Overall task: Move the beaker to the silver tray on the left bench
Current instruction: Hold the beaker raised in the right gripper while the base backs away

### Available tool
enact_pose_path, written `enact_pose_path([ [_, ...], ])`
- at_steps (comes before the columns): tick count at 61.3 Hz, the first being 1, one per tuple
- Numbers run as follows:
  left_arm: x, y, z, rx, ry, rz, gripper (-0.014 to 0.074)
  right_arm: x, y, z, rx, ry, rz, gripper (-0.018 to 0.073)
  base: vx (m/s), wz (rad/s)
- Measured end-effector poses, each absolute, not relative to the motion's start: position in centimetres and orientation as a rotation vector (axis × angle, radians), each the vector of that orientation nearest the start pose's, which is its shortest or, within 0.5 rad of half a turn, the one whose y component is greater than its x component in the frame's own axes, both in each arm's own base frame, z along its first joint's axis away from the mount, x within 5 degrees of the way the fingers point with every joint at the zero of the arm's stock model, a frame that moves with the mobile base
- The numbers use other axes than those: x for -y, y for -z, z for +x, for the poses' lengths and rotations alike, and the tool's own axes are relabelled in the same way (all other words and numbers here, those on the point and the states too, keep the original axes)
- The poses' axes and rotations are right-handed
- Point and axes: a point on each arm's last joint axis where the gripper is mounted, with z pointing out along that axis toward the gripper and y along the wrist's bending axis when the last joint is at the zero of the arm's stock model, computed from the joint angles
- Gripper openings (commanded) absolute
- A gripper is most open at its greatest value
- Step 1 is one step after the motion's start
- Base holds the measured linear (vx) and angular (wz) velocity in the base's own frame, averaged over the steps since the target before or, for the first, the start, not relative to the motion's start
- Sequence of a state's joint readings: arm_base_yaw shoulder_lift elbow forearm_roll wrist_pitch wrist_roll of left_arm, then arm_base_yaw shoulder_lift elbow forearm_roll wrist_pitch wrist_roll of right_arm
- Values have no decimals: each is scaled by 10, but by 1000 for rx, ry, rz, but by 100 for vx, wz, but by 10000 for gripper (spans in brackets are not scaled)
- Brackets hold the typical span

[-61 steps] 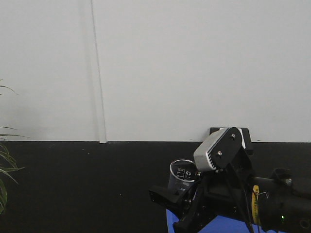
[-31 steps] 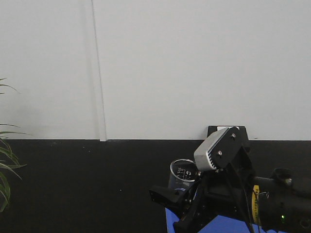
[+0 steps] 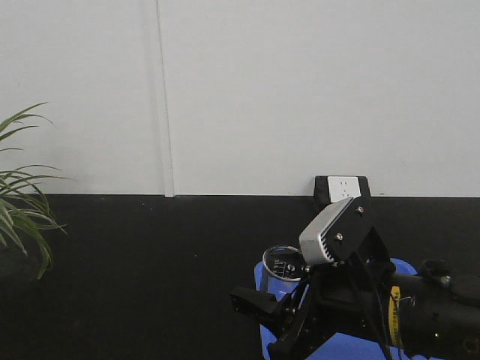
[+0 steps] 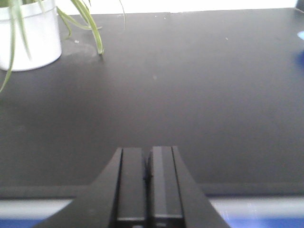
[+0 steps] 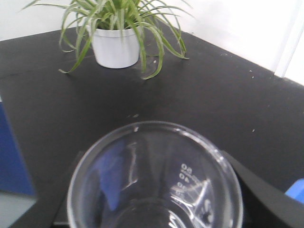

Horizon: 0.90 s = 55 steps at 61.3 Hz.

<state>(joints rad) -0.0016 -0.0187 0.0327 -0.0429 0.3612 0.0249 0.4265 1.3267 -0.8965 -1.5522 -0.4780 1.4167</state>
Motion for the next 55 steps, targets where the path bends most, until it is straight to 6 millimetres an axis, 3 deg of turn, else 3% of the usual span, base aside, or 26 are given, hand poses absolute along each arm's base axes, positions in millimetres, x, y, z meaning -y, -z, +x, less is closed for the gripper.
enact_pose_path([
  [55,1,-171,53,-1859,26,-2,1,-158,-316,246,-1726,-652,-837,-11,-40,-2],
])
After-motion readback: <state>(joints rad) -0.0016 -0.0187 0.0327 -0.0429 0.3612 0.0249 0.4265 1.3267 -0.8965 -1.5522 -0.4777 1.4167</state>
